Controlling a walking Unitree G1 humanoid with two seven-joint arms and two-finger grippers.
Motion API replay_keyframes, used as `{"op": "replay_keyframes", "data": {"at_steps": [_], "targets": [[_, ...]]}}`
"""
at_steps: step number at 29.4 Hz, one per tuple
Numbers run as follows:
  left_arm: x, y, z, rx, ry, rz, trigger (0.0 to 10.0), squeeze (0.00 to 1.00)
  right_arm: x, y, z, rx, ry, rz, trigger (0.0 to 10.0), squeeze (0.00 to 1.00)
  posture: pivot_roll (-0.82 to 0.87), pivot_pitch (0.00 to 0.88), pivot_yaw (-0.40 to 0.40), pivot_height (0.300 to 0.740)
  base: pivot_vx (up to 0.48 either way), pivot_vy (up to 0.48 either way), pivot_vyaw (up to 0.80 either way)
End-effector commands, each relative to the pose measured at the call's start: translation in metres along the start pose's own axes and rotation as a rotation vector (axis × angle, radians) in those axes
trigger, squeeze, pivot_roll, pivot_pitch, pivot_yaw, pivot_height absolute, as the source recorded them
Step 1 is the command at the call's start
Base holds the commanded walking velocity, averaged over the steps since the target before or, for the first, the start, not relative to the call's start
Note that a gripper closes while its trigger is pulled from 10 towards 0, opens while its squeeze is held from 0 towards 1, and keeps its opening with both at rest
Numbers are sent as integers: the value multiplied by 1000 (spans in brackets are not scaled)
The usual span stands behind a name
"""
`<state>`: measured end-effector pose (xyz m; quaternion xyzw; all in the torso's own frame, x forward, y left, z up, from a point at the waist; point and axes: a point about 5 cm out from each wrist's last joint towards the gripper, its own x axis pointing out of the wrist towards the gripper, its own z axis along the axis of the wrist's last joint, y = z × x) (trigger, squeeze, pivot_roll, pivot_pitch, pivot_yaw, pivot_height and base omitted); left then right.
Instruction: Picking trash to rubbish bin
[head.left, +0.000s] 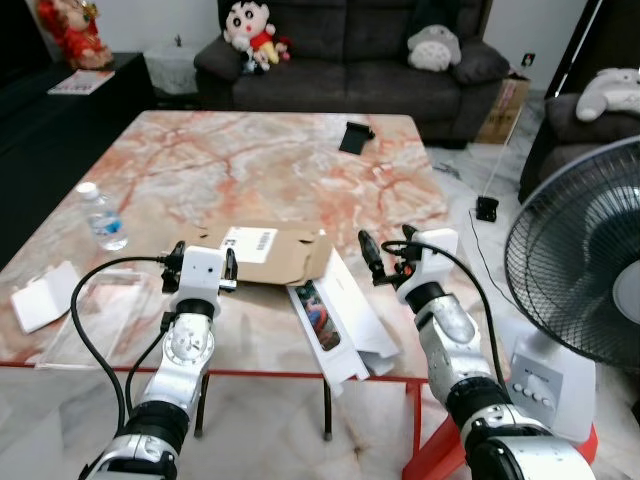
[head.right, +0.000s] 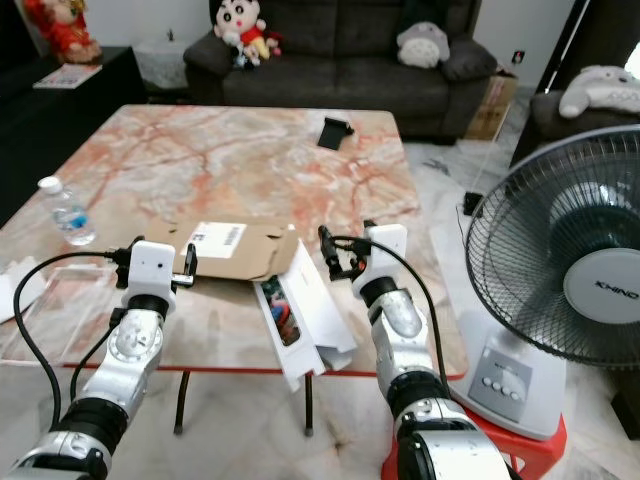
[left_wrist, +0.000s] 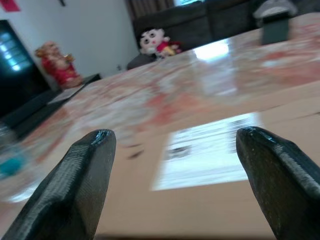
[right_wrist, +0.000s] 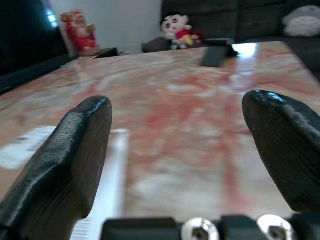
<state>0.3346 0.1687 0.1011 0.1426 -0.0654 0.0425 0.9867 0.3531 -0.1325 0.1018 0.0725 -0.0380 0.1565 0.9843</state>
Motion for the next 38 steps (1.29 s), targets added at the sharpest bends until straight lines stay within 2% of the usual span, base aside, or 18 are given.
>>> {"op": "replay_keyframes", "data": {"at_steps": [1,9,13,18,24,25,27,32,34,38], "targets": [[3,-3,8,-10,-30,-10,10000,0,0,-6,5,-8,-16,-17,10000,0,18,0,-14,740,356,0,0],[3,-2,11,-11,-42,-9,10000,0,-1,-5,4,-6,-14,-16,10000,0,18,0,-13,740,353,0,0],[2,-7,16,4,-80,-63,10000,0,-1,-5,4,-6,-13,-16,10000,0,18,0,-13,740,0,0,0],[-1,-15,21,67,-124,-144,10000,0,-1,-5,2,-5,-10,-15,10000,0,18,0,-12,740,0,0,0],[-2,-15,23,101,-137,-170,10000,0,-1,-5,2,-5,-9,-15,10000,0,21,0,-13,740,0,0,0],[-2,-14,24,153,-145,-203,10000,0,-1,-5,2,-5,-8,-14,10000,0,22,0,-12,740,0,0,0],[-2,-14,24,167,-146,-213,10000,0,-1,-5,2,-5,-8,-13,10000,0,22,0,-12,740,0,0,0],[-2,-12,24,293,-160,-309,10000,0,-1,-3,1,-2,-8,-10,10000,0,22,0,-6,740,0,0,0],[-2,-12,24,293,-160,-309,10000,0,-1,-3,1,-2,-8,-10,10000,0,22,0,-6,740,0,0,0],[-4,-6,26,378,-175,-361,10000,0,-1,-2,1,-1,-7,-7,10000,0,22,0,-5,740,0,0,0]]}}
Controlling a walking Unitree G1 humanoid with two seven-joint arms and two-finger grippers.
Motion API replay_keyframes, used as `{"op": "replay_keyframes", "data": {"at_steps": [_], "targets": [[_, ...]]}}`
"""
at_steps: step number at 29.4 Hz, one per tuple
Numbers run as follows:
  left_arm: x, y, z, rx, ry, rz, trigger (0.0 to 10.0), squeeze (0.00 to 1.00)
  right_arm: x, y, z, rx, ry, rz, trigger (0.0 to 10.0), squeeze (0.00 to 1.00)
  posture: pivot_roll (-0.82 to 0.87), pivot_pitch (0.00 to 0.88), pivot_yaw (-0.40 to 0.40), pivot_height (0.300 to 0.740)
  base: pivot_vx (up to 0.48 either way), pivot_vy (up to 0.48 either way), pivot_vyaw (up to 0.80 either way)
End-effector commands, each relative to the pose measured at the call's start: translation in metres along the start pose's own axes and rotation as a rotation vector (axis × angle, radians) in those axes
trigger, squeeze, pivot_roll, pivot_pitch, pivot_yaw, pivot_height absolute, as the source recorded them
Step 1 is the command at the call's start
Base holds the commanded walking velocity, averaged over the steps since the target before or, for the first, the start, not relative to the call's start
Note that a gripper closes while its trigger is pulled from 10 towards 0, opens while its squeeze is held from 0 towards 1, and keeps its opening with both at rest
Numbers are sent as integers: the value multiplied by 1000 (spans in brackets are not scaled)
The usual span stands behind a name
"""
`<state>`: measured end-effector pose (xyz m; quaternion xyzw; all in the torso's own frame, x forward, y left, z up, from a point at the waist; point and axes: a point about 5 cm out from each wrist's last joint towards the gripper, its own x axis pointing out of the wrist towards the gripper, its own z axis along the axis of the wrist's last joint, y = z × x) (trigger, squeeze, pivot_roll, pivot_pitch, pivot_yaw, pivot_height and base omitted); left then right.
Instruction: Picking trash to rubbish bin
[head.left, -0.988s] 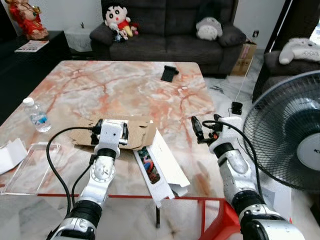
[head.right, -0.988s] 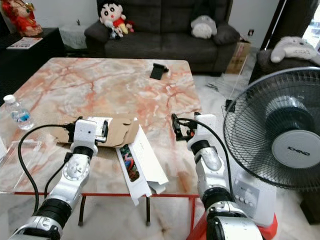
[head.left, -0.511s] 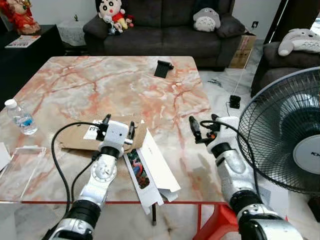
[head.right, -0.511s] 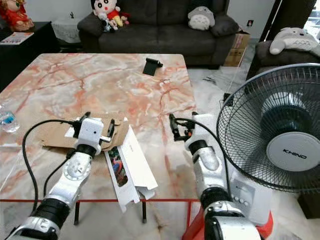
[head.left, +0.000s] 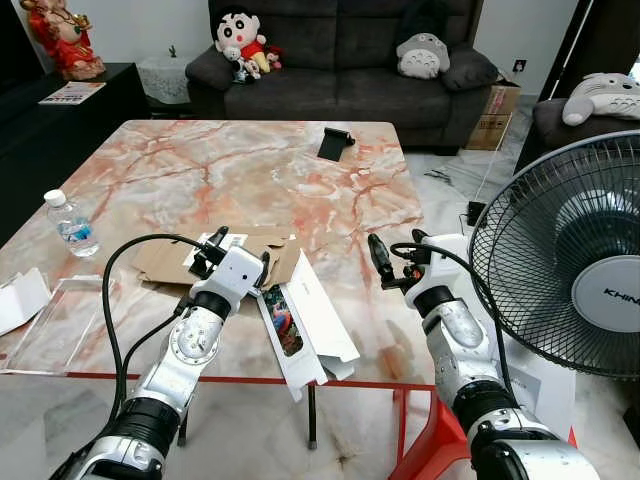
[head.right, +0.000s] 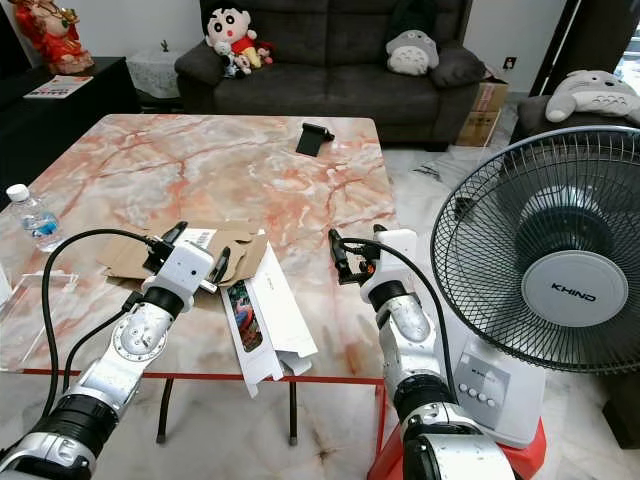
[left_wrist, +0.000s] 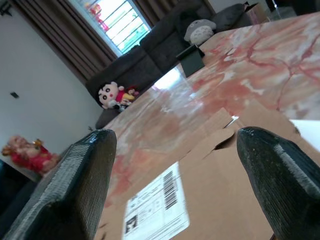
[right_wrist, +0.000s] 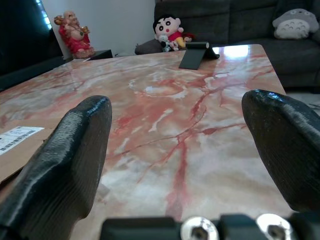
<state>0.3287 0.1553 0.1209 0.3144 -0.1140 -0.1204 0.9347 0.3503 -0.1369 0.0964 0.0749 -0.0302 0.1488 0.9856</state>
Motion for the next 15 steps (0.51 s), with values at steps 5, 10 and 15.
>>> {"op": "replay_keyframes", "data": {"at_steps": [5,10,15], "targets": [[-8,0,2,107,-9,-101,10000,0,3,2,5,-6,-18,12,10000,0,27,0,-2,740,0,0,0],[-13,-3,1,160,1,-170,10000,0,5,4,5,-4,-18,15,10000,0,29,0,-2,740,0,0,0],[-20,-4,1,229,14,-241,10000,0,4,2,5,-4,-16,12,10000,0,28,0,-1,740,0,0,0]]}}
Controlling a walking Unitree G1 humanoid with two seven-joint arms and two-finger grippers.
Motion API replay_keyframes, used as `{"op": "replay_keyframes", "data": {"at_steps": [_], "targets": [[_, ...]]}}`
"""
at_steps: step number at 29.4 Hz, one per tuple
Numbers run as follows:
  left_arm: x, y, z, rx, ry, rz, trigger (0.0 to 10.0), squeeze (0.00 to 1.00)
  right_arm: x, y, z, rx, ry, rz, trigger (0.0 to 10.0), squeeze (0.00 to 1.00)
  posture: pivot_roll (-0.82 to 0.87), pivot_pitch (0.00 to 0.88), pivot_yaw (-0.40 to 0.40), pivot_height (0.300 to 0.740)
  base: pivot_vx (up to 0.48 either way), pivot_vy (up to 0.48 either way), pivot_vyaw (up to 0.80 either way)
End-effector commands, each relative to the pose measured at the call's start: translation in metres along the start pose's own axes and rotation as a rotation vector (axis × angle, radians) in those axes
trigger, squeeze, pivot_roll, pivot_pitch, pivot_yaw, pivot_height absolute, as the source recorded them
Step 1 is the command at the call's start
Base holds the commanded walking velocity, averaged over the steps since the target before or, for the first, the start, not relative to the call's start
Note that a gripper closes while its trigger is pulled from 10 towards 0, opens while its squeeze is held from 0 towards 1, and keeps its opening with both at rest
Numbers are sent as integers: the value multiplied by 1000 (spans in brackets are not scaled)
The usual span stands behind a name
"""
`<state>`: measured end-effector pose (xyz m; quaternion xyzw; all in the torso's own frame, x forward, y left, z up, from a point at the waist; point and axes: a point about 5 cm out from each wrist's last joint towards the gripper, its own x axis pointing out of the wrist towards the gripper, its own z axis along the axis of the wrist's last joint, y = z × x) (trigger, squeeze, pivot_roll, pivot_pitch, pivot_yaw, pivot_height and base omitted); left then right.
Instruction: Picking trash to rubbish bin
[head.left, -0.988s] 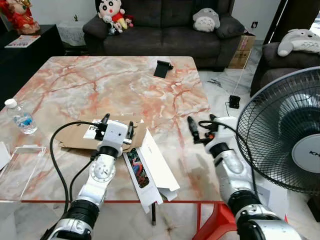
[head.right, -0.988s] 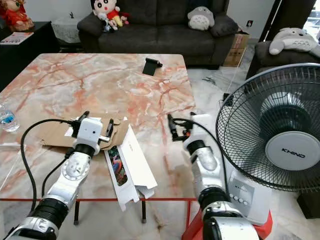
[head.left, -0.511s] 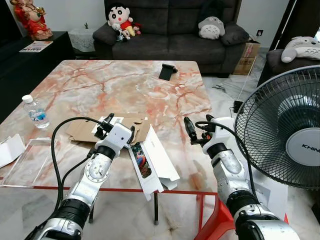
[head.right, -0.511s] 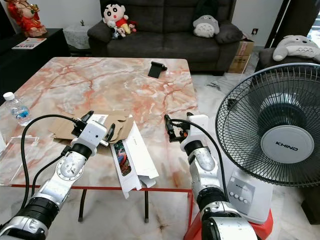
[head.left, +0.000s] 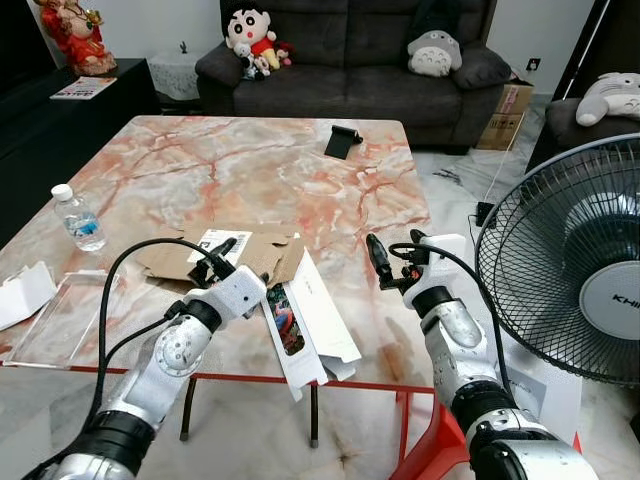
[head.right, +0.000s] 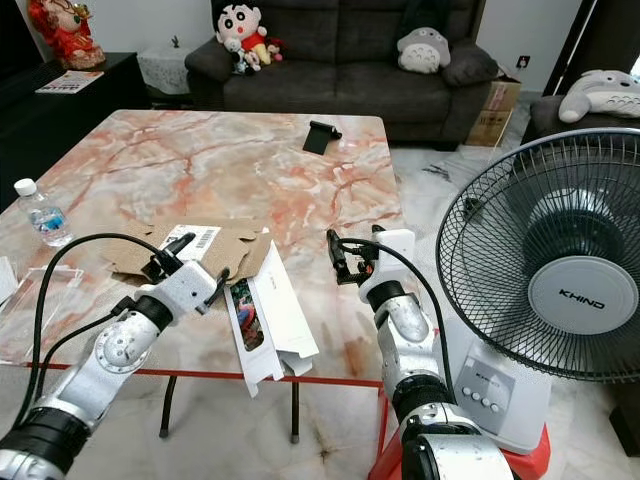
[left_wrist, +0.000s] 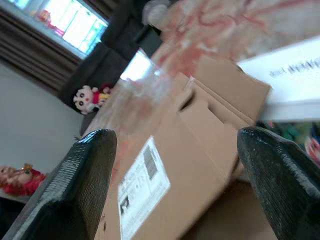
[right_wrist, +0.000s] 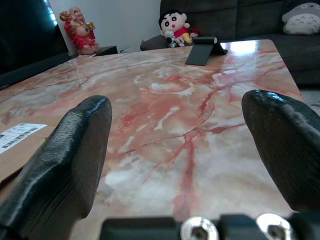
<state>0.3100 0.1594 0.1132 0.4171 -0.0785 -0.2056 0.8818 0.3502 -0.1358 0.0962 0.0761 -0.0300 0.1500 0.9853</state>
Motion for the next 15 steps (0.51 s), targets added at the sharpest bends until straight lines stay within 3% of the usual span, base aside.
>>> {"op": "replay_keyframes", "data": {"at_steps": [1,15], "targets": [[-1,1,4,44,-9,-28,10000,0,4,1,5,-7,-16,9,10000,0,28,0,-1,740,0,0,0],[-3,-1,-4,105,74,-72,10000,0,3,0,5,-8,-9,9,10000,0,24,0,-9,740,0,0,0]]}}
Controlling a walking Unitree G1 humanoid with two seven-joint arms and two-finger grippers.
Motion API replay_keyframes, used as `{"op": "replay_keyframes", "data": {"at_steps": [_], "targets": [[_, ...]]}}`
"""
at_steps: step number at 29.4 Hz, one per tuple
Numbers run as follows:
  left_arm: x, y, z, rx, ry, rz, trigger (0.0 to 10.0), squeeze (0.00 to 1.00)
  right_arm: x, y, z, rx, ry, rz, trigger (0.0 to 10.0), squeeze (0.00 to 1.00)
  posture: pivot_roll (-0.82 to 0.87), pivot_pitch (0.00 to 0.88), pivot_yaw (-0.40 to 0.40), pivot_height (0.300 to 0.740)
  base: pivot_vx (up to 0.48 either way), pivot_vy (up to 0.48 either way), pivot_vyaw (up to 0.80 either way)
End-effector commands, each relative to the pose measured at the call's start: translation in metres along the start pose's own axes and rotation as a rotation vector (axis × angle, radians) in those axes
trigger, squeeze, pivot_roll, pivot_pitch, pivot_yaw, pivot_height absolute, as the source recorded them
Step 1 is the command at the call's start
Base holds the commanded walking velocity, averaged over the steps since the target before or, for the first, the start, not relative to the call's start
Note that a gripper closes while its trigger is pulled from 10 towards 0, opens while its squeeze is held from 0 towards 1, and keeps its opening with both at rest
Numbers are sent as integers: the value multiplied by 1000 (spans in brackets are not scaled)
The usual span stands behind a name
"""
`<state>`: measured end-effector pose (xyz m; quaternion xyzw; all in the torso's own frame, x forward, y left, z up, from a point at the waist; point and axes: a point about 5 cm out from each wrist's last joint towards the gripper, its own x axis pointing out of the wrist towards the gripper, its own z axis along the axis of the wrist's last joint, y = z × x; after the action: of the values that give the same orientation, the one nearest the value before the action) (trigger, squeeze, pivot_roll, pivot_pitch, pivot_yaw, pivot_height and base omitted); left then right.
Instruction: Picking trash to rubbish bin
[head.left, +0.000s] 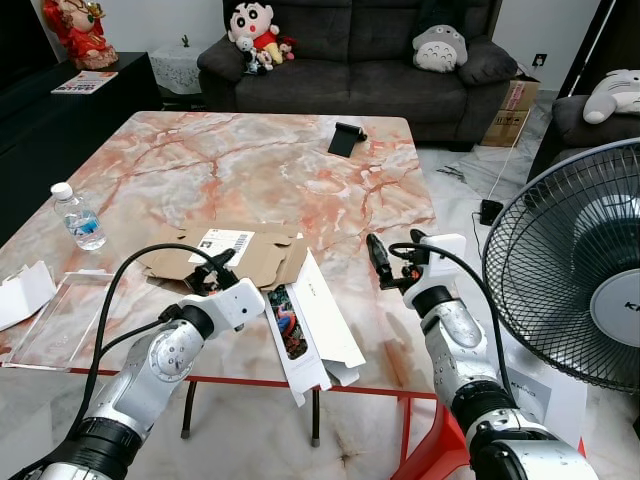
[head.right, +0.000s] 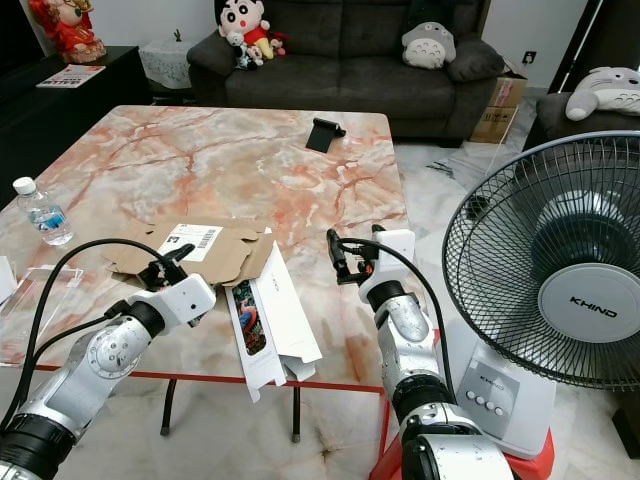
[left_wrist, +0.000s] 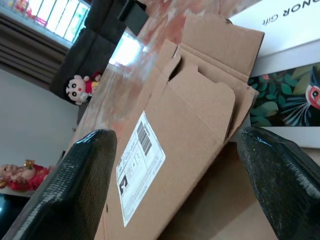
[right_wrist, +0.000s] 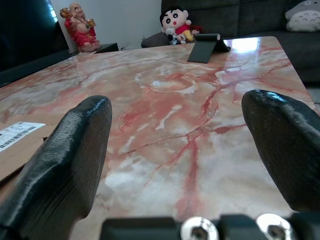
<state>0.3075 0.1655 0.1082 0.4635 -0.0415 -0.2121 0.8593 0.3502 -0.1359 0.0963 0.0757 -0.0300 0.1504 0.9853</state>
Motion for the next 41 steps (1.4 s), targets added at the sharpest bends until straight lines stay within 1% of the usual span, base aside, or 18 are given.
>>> {"op": "replay_keyframes", "data": {"at_steps": [1,6,12,22,29,32,38,41], "targets": [[2,0,3,24,0,-16,10000,0,3,0,5,-8,-10,7,10000,0,22,0,-10,740,0,0,0],[2,-1,0,46,25,-29,10000,0,3,-1,5,-10,-8,7,10000,0,23,0,-13,740,0,0,0],[-1,-4,-8,67,69,-58,10000,0,3,-1,6,-11,-8,8,10000,0,24,0,-16,740,0,0,0],[-1,-6,-8,67,76,-66,10000,0,3,-2,6,-12,-7,9,10000,0,26,0,-19,740,0,0,0],[8,-12,-4,62,62,-94,10000,0,3,-2,5,-12,-6,9,10000,0,23,0,-20,740,0,0,0],[13,-15,-3,76,60,-108,10000,0,3,-2,5,-12,-6,8,10000,0,23,0,-20,740,0,0,0],[22,-14,-1,113,67,-110,10000,0,3,-2,5,-12,-8,3,10000,0,15,0,-19,740,0,0,0],[24,-14,-1,124,73,-117,10000,0,3,-2,5,-13,-8,4,10000,0,15,0,-19,740,0,0,0]]}}
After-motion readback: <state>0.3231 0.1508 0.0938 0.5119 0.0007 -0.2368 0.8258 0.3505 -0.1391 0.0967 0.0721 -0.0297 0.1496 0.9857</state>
